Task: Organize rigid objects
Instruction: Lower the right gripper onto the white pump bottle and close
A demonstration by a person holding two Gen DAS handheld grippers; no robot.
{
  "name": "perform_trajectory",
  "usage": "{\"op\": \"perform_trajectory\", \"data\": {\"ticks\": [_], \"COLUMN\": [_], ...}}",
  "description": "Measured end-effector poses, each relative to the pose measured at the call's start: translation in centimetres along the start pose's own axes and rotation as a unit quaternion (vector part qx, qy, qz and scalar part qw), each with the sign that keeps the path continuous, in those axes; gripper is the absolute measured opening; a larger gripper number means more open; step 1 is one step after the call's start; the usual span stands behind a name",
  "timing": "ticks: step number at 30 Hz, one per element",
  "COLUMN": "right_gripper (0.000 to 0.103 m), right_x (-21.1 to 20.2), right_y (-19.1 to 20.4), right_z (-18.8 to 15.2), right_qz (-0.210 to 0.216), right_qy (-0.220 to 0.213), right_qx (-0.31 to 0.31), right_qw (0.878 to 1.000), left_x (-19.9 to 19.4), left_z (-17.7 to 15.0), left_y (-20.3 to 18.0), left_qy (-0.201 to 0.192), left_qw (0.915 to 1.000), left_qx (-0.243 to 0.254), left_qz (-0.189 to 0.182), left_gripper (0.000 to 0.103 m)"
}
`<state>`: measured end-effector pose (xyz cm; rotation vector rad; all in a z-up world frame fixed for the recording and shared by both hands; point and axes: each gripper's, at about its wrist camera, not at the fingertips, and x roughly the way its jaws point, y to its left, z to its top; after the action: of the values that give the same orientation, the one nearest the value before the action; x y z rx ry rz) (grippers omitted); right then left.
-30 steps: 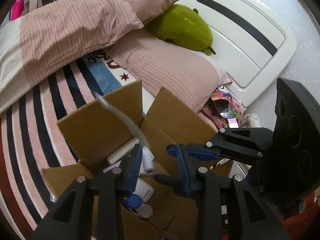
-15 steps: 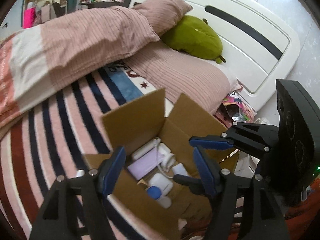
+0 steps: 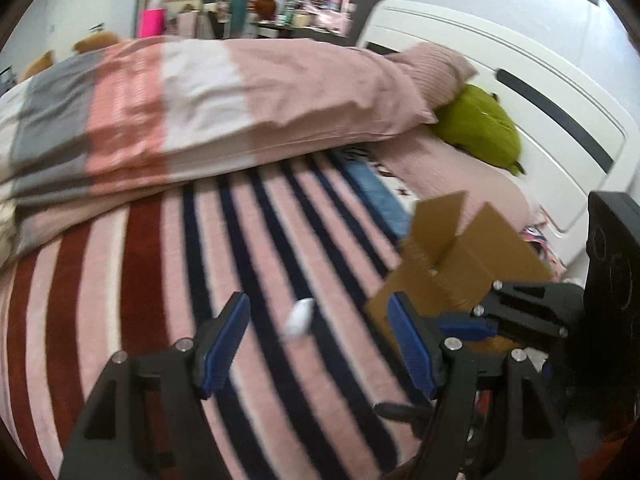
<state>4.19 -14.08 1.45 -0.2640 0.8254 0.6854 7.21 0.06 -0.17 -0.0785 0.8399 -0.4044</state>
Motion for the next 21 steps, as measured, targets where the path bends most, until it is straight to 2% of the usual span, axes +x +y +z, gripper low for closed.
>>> {"op": "perform_trajectory", "data": {"ticks": [4, 8, 11, 15, 18, 21], "right_gripper": [0.048, 0.049, 0.063, 0.064, 0.064, 0.064], "right_x": [4.3, 8.4, 11.5, 15.2, 17.1, 18.7], "right_y": [3.2, 4.2, 3.4, 0.9, -1.2, -2.4], "right_z": [0.2, -0.8, -2.2, -3.6, -4.0, -3.7], "right_qz": [0.027, 0.037, 0.007, -0.067, -0.084, -0.124], "right_qy": [0.028, 0.056, 0.062, 0.055, 0.052, 0.047], "right_qx": [-0.014, 0.009, 0.038, 0.053, 0.073, 0.058], "right_qw": [0.999, 0.998, 0.997, 0.995, 0.992, 0.989], "left_x": [0.3, 1.1, 1.9, 2.4, 2.5, 2.4], "left_z": [-2.6, -5.3, -7.0, -8.3, -8.7, -8.7], "left_y": [3.3, 5.5, 6.6, 7.5, 7.8, 7.9], "left_qy": [0.0, 0.007, 0.017, 0.023, 0.024, 0.024], "left_qw": [0.9994, 0.9986, 0.9979, 0.9971, 0.9967, 0.9967], "left_qx": [-0.029, -0.047, -0.058, -0.069, -0.074, -0.075], "left_qz": [0.016, 0.024, 0.023, 0.022, 0.021, 0.02], "left_gripper": [0.069, 0.069, 0.069, 0.069, 0.069, 0.069]}}
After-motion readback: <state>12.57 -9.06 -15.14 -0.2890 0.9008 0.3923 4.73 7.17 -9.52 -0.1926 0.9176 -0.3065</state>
